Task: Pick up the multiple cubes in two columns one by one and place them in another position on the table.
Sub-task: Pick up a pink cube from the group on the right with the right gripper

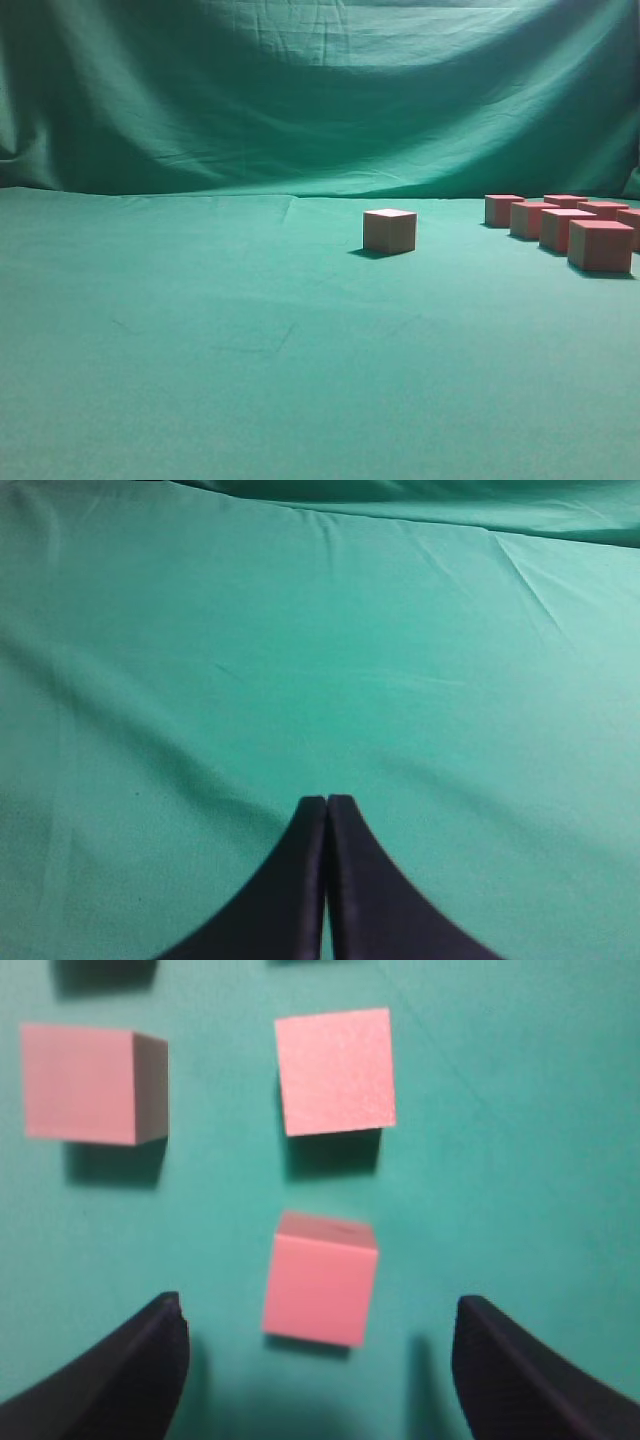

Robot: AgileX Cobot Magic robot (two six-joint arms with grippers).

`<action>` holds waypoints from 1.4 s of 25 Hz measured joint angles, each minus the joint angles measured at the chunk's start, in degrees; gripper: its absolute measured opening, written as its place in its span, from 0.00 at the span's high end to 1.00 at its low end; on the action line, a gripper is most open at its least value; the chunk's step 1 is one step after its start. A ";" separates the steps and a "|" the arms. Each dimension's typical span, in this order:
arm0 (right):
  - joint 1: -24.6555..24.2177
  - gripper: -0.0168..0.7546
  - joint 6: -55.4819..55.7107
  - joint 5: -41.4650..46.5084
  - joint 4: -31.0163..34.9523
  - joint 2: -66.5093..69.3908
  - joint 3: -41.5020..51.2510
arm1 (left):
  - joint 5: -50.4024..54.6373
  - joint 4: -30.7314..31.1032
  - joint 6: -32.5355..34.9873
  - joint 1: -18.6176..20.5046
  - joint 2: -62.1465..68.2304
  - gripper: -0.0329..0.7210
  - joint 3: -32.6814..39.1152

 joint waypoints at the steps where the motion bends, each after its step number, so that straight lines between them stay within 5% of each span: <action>1: 0.00 0.28 0.65 -1.50 0.00 0.00 0.93 | 0.00 0.00 0.00 0.00 0.00 0.96 0.00; 17: 0.00 0.28 2.04 -10.35 0.00 6.51 3.09 | 0.00 0.00 0.00 0.00 0.00 0.96 0.00; 23: 0.00 0.64 2.04 -10.63 0.00 8.00 3.09 | 0.00 0.00 0.00 0.00 0.00 0.96 0.00; 31: 0.67 0.64 -0.11 -1.81 0.13 5.08 -0.33 | 0.00 0.00 0.00 0.00 0.00 0.96 0.00; 35: 5.35 0.64 -5.63 6.32 1.53 2.65 -9.30 | 0.00 0.00 0.00 0.00 0.00 0.96 0.00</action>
